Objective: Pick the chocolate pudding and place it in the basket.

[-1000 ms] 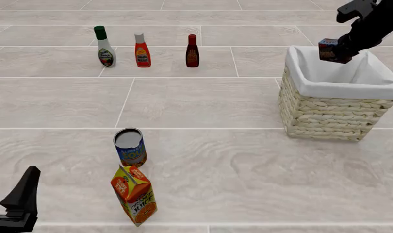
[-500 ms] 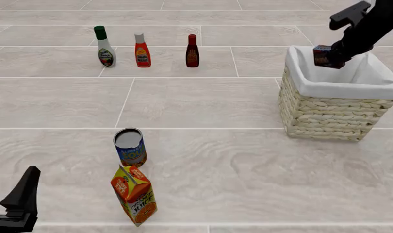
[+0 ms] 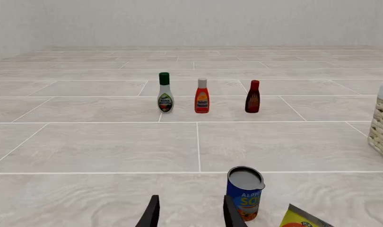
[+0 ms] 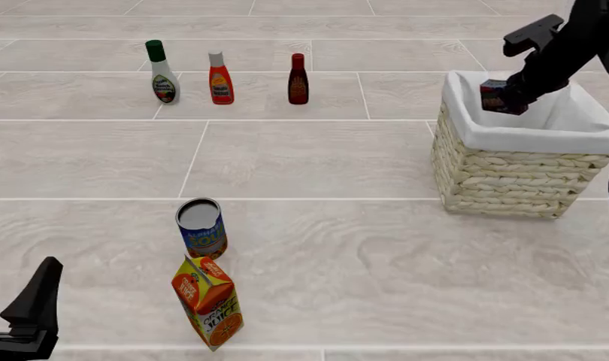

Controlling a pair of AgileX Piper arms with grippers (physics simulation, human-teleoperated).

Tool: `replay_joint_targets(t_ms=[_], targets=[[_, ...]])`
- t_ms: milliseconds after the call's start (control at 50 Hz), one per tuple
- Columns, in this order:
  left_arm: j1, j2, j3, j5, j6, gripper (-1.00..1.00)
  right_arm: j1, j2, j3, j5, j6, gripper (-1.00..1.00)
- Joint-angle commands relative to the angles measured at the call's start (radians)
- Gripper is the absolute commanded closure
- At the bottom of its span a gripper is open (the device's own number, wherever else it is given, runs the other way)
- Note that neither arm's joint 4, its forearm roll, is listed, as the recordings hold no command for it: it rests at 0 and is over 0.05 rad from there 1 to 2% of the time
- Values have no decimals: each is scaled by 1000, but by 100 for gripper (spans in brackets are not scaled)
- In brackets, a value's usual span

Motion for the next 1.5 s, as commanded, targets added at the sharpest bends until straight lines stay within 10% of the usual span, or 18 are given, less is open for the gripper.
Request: replay_joint_targets(t_ms=[20, 1380, 1400, 1500], targets=[[0, -3, 0, 2, 0, -100, 0, 11, -13, 8, 21, 100], [0, -3, 0, 2, 0, -100, -6, 88, -42, -6, 27, 100], [0, -3, 0, 2, 0, -100, -1, 82, -26, -9, 27, -100], [0, -3, 0, 2, 0, -100, 1, 85, -30, -8, 28, -100]])
